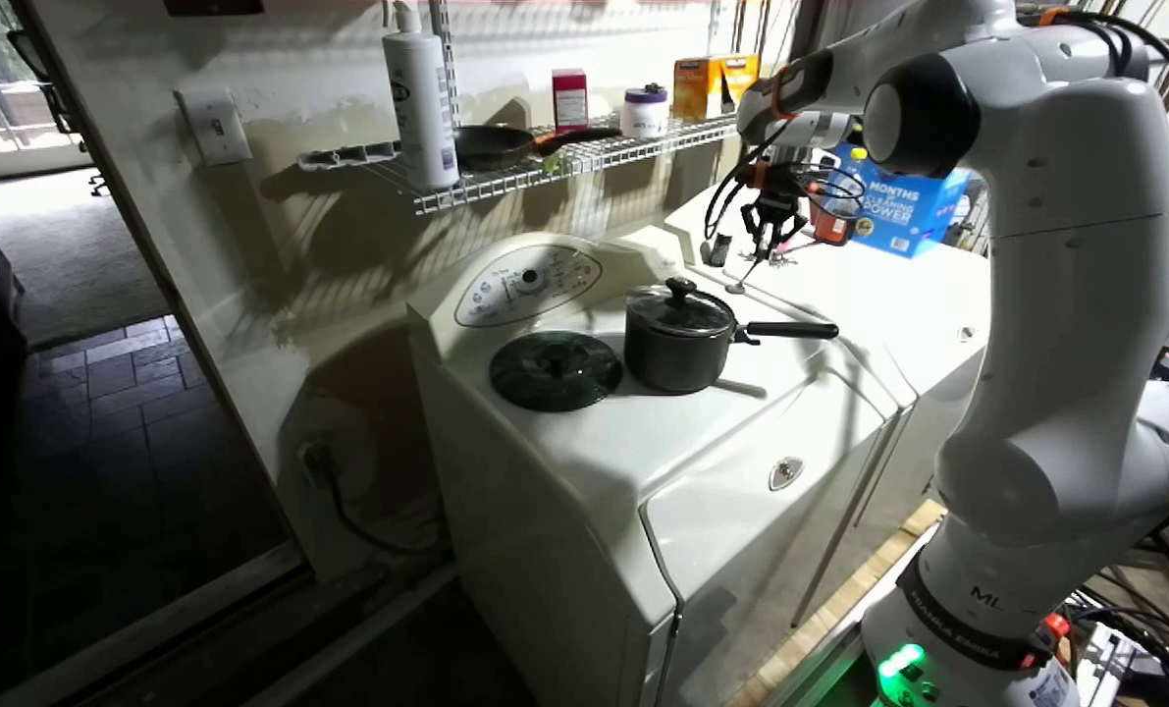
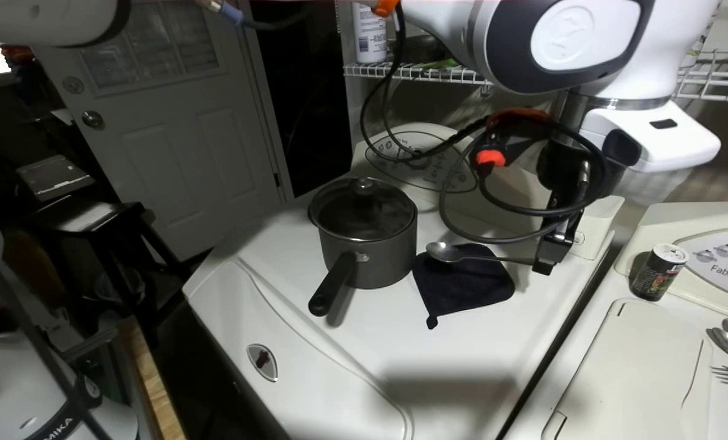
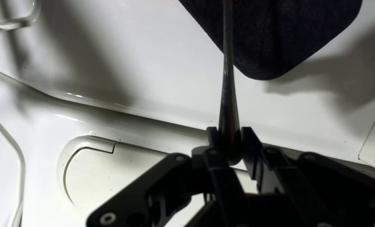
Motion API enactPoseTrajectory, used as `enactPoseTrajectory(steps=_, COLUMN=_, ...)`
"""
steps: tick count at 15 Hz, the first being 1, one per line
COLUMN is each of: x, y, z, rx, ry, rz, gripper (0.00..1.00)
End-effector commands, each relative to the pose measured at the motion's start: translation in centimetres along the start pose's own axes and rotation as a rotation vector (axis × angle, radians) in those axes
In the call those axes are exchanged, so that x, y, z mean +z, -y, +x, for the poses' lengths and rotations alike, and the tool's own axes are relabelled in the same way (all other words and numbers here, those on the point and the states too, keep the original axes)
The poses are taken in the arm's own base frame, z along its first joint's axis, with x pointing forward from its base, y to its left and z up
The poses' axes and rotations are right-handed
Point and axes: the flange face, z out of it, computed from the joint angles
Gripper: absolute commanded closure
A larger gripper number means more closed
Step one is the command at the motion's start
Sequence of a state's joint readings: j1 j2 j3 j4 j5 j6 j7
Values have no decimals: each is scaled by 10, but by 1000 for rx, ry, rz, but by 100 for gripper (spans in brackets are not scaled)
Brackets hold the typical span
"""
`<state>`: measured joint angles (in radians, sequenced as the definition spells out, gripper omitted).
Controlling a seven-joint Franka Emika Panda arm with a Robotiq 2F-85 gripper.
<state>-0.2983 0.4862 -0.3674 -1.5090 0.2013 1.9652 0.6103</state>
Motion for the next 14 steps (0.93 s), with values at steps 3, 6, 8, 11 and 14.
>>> enactPoseTrajectory(steps=3, x=-32, y=-19, z=-54, rx=-28, ry=-128, rz=73, gripper=95)
enactPoseTrajectory(steps=6, x=-44, y=-22, z=-81, rx=-43, ry=-203, rz=114, gripper=95)
enactPoseTrajectory(steps=8, x=-50, y=-21, z=-97, rx=-46, ry=-249, rz=142, gripper=95)
enactPoseTrajectory(steps=11, x=-55, y=-21, z=-121, rx=-48, ry=-308, rz=179, gripper=95)
enactPoseTrajectory(steps=14, x=-61, y=-19, z=-143, rx=-44, ry=-364, rz=220, gripper=95)
